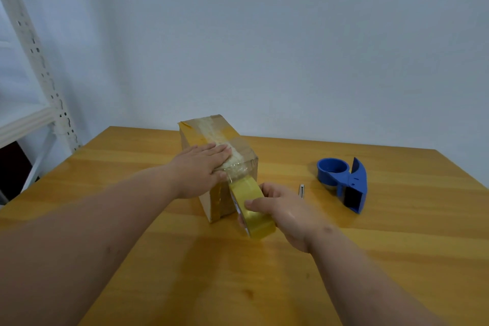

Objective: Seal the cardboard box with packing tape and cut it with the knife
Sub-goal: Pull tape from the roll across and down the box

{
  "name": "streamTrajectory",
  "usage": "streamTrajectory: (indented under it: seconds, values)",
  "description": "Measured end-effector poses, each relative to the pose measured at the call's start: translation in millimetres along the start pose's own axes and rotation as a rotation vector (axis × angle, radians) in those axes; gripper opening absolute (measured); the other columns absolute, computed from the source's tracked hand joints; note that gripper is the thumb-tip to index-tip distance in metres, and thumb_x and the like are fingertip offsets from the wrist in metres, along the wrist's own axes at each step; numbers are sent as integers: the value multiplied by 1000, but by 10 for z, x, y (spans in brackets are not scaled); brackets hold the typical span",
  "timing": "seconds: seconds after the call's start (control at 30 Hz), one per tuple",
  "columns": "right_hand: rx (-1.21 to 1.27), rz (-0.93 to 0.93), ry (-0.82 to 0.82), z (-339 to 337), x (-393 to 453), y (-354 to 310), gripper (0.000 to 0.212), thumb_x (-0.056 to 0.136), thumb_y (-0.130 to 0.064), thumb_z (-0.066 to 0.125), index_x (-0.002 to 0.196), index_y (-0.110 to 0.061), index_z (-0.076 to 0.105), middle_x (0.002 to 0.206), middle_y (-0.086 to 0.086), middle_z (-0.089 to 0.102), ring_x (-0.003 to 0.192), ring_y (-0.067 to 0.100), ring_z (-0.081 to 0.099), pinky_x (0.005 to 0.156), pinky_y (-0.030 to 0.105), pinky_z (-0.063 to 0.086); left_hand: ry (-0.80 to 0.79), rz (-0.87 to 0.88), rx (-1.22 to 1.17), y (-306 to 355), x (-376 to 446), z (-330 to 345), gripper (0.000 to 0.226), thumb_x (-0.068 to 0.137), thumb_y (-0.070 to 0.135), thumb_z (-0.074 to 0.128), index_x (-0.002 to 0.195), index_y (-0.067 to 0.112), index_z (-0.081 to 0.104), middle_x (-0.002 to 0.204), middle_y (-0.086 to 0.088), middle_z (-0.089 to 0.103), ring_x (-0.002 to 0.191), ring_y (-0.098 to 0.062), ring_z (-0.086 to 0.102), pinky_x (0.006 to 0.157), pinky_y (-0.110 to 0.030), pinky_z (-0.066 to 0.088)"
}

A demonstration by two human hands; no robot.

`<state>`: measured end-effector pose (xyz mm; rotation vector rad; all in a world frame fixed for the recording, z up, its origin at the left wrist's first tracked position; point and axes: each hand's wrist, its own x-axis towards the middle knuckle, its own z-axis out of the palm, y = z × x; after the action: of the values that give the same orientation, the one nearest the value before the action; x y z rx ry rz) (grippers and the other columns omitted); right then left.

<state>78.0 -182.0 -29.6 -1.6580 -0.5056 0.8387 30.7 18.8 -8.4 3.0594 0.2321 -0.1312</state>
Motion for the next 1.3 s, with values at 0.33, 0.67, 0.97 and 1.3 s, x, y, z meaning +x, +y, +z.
streamTrajectory:
  seconds: [0.33,0.67,0.97,1.3]
  values:
    - [114,138,68,119,-12,239,38,82,-32,74,105,-3,66,97,20,76,91,37,72,90,51,56,-36,45,-93,-13,22,-60,58,99,32,34,151,27,9,161,9,3,148,-11,-3,120,-37,-5]
    - [183,122,33,243,-34,455,35,83,-36,67,108,-11,70,108,12,75,104,31,69,102,52,48,-78,41,-160,-69,129,-107,59,100,19,34,151,26,6,161,9,-3,148,-15,-10,119,-35,-2]
    - [-77,21,117,377,-82,372,21,90,-37,61,96,-21,73,98,9,77,91,26,72,92,48,54,-18,30,-246,-38,136,-96,59,97,42,36,150,23,18,161,9,8,149,-15,-3,119,-35,2]
    - [-246,29,130,295,-182,429,61,71,-72,58,93,-16,67,90,10,72,83,29,67,83,41,51,89,36,-346,-48,155,-16,52,98,32,38,148,24,29,159,11,17,148,-14,3,118,-35,5]
